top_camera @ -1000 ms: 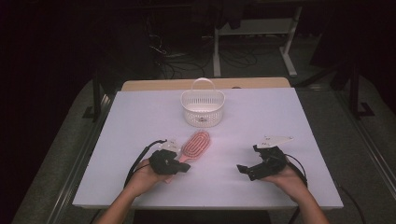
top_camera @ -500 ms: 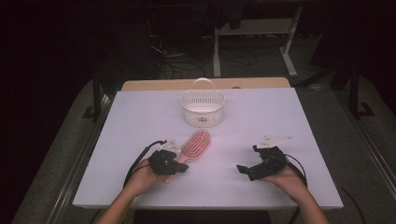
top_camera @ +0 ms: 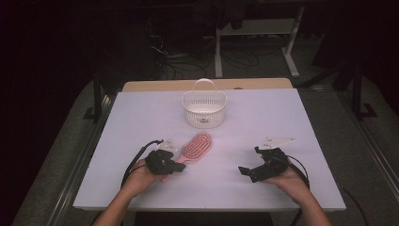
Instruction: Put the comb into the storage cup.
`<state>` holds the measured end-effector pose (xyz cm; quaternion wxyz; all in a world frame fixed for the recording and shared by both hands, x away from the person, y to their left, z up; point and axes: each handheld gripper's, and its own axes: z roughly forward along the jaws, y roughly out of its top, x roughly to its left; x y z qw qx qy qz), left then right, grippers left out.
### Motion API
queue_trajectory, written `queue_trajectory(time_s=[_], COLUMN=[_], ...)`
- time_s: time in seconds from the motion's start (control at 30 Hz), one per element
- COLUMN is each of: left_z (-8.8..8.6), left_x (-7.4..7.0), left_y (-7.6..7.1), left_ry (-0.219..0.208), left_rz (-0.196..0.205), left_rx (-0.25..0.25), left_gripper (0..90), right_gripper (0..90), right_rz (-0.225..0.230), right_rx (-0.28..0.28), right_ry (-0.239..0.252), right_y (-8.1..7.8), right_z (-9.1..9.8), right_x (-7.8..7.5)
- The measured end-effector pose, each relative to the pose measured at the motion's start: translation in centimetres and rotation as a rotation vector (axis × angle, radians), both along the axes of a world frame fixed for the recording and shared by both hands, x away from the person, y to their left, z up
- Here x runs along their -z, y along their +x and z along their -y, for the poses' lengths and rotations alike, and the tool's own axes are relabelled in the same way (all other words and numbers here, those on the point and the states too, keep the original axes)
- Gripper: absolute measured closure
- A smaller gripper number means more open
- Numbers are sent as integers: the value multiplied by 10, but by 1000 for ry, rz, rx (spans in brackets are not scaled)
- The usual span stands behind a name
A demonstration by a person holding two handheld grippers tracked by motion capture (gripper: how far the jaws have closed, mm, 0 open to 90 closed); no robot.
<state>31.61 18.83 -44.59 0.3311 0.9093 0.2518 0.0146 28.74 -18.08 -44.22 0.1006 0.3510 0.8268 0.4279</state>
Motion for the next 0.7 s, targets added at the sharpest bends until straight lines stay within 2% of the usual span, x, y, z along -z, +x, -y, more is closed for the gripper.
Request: queue_trajectory(time_s=[0.5,0.7], left_z=[-21,-27], left_x=[-2,-1], left_y=[8,11], left_ry=[15,9], left_rz=[27,27], left_rx=[-66,-79], left_gripper=[900,900], right_gripper=[0,0], right_rz=[-2,-2], right_rx=[-2,-3], right_ry=[1,-1], right_y=[0,1], right_z=[0,-1], right_x=[0,0])
